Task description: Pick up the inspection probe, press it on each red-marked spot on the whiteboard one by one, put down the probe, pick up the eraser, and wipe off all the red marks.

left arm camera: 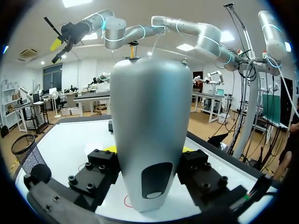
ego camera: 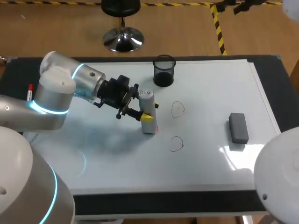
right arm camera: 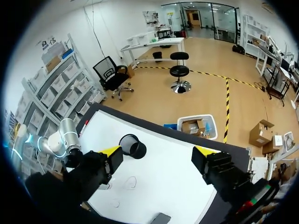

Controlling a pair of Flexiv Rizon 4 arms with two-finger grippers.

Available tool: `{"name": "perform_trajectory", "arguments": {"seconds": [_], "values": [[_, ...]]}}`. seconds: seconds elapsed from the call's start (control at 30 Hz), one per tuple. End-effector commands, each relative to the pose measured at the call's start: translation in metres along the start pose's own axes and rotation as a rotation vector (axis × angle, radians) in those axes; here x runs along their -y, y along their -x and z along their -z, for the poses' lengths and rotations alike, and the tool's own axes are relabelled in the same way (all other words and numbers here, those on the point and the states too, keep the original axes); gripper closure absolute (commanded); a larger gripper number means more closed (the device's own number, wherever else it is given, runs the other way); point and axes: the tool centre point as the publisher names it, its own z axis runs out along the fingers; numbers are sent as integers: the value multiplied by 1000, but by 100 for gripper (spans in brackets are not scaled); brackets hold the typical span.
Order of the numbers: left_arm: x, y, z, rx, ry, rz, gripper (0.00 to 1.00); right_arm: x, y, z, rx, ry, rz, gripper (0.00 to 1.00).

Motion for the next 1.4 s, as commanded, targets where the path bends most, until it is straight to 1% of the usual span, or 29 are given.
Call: {"name": "perform_trajectory", "arguments": {"seconds": [0.03,0.07,0.13,0.17,0.23,0.3,0.4,0.53,0.67,0.9,1.17,1.4], "values": [[-16,-1,-3,-1,-2,1,100,5,-16,12,79,-176,-39,0],[-16,-1,-3,-1,-2,1,100,6,-19,12,85,-184,-38,0],[-16,-1,-3,-1,-2,1,100,11,-26,14,117,-226,-56,0],[-16,-1,-3,-1,-2,1,100,13,-29,14,116,-232,-47,0],[-16,-1,-3,-1,-2,1,100,16,-35,14,151,-270,-46,0],[-16,-1,-3,-1,-2,1,100,21,-40,16,154,-284,-42,0],[-16,-1,-3,-1,-2,1,100,27,-49,16,177,-326,-52,0],[-16,-1,-3,-1,-2,1,100,39,-56,19,205,-356,-90,0],[-16,-1,-3,-1,-2,1,100,52,-63,24,226,-372,-118,0],[-16,-1,-3,-1,-2,1,100,75,-82,35,275,-385,-164,0],[-16,-1,-3,-1,-2,1,100,101,-103,44,315,-397,-187,0],[-16,-1,-3,-1,-2,1,100,128,-117,51,356,-399,-258,0]]}}
